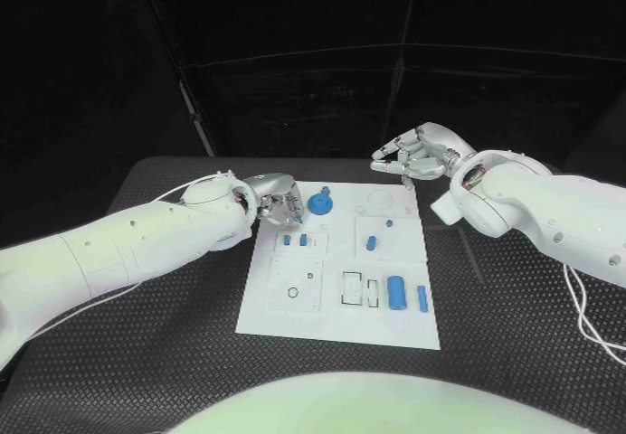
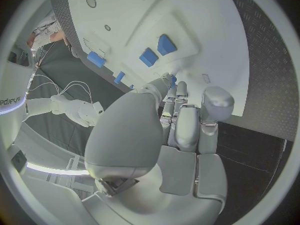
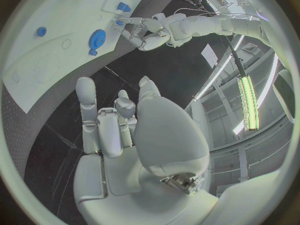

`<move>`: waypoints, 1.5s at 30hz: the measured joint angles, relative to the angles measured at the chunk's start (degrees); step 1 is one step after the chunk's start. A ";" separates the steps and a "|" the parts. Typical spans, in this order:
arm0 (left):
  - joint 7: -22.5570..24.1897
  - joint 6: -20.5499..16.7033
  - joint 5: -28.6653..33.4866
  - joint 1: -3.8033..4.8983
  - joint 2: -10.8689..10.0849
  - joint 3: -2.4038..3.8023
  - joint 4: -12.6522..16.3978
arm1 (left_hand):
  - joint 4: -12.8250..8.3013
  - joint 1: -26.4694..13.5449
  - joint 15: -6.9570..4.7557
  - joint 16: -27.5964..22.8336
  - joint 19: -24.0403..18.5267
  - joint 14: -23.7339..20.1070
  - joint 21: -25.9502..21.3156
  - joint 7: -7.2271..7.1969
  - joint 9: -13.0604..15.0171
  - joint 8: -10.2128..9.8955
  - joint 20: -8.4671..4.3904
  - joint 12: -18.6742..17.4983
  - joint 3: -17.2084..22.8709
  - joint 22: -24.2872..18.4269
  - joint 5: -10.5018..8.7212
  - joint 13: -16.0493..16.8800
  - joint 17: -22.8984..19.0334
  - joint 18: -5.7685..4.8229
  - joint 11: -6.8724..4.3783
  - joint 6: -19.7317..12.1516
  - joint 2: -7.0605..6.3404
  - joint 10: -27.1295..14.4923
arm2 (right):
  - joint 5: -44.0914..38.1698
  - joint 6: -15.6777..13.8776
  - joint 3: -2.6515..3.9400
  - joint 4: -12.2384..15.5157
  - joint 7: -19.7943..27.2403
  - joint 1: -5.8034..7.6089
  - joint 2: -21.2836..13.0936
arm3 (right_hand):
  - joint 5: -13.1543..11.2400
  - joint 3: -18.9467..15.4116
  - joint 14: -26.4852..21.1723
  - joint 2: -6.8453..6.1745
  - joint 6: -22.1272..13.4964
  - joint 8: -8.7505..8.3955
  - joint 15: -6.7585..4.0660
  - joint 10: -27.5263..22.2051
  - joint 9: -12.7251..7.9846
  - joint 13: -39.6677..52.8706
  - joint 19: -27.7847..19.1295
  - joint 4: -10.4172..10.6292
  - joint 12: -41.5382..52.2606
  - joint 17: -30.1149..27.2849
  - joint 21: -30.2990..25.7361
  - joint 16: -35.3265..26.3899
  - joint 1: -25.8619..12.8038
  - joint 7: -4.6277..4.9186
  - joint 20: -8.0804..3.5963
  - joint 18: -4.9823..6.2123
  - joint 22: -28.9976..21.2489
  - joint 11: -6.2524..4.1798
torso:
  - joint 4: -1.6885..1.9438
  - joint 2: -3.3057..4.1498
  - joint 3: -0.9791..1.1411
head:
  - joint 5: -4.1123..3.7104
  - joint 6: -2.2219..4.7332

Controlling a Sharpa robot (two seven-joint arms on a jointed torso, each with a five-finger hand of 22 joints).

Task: Assemble the parts on the task board

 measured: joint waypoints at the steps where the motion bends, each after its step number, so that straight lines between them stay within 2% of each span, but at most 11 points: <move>1: -0.02 0.06 0.01 -0.01 0.12 0.00 -0.16 | 0.00 0.00 0.00 0.00 0.00 0.00 0.00 0.00 0.00 0.00 0.00 0.00 0.00 0.00 0.00 0.00 0.00 0.00 0.00 0.00 0.00 0.00 | 0.00 0.00 0.00 0.00 0.00 0.00 0.01 | 0.00 0.00 0.00 0.00 0.00 0.00 0.00 0.00 0.00 0.00 0.00 0.00 0.00 0.00 0.00 0.00 0.00 0.00 0.00 0.00 0.00 0.00 | 0.00 0.00 0.00 | -0.01 -0.02; 14: -0.07 0.68 0.12 -0.18 1.16 0.02 -1.06 | 0.00 0.00 0.00 0.00 0.00 0.00 0.00 0.00 0.01 -0.22 0.00 0.00 0.00 -0.01 0.00 0.00 -0.10 0.00 0.00 0.00 0.00 0.00 | 0.00 0.03 0.00 -0.02 0.00 0.00 0.14 | 0.00 0.00 0.00 0.00 0.00 0.00 0.00 0.00 0.00 0.00 0.00 0.00 0.00 0.00 0.00 0.00 0.00 0.00 0.00 0.00 0.00 0.00 | 0.00 0.00 0.00 | -0.09 -0.23; 31: -0.46 2.23 0.18 -0.21 1.45 0.02 -1.73 | 0.00 -0.22 0.00 0.00 0.00 0.00 0.35 -0.22 -0.13 -0.22 0.00 -0.24 0.00 0.14 0.00 0.00 -0.28 0.01 0.00 0.20 -0.22 0.00 | 0.00 0.09 0.00 -0.09 0.00 -0.01 0.22 | 0.00 0.00 0.00 0.00 0.00 0.00 0.00 0.00 0.00 -0.01 0.00 0.00 0.00 -0.01 0.00 0.00 0.00 0.00 0.00 0.00 0.00 0.00 | 0.04 -0.02 -0.01 | -0.05 -0.43; 36: -0.58 2.57 0.19 -0.21 1.66 0.02 -1.81 | -0.14 -0.52 0.00 0.00 0.41 0.00 1.13 -0.03 -0.47 -1.19 0.02 -1.04 0.32 0.86 0.00 0.00 -0.36 0.00 0.00 -0.06 -0.52 0.00 | 0.00 0.11 0.00 -0.15 0.00 -0.02 0.30 | 0.00 0.00 0.00 0.00 0.00 0.00 0.00 0.00 0.00 0.00 0.00 0.00 0.00 -0.01 0.00 0.00 0.00 0.00 0.00 0.00 0.00 0.00 | 0.05 -0.03 -0.01 | -0.05 -0.47; 42: -0.63 2.71 0.56 -0.25 1.83 0.02 -1.87 | -0.16 -1.12 0.00 0.00 0.41 0.00 1.50 -0.23 -1.80 -4.20 0.02 -2.29 0.94 1.48 0.00 0.00 -0.71 0.00 0.00 -4.37 -1.12 0.00 | 0.00 0.14 0.00 -0.23 0.00 -0.03 0.38 | 0.00 -0.17 0.00 0.00 0.00 0.00 0.00 0.00 0.00 -0.09 0.00 -0.17 0.00 -0.01 -0.21 -0.23 0.00 0.00 0.00 0.00 -0.11 0.00 | 0.05 -0.03 -0.01 | -0.05 -0.48; 45: -0.66 2.72 0.89 -0.25 1.84 0.02 -1.94 | 0.00 -1.39 0.00 0.00 0.41 0.00 1.50 -0.22 -2.05 -4.41 0.02 -2.68 1.10 1.56 0.00 0.00 -0.87 0.00 0.00 -5.15 -1.39 0.00 | 0.00 0.17 0.00 -0.27 0.00 -0.04 0.38 | 0.00 -0.17 0.00 0.00 0.00 0.00 0.00 0.00 0.00 -0.54 0.00 -0.17 -0.13 -0.21 -0.22 -0.23 0.00 0.00 0.00 0.00 -0.36 0.00 | 0.04 -0.03 -0.01 | -0.04 -0.52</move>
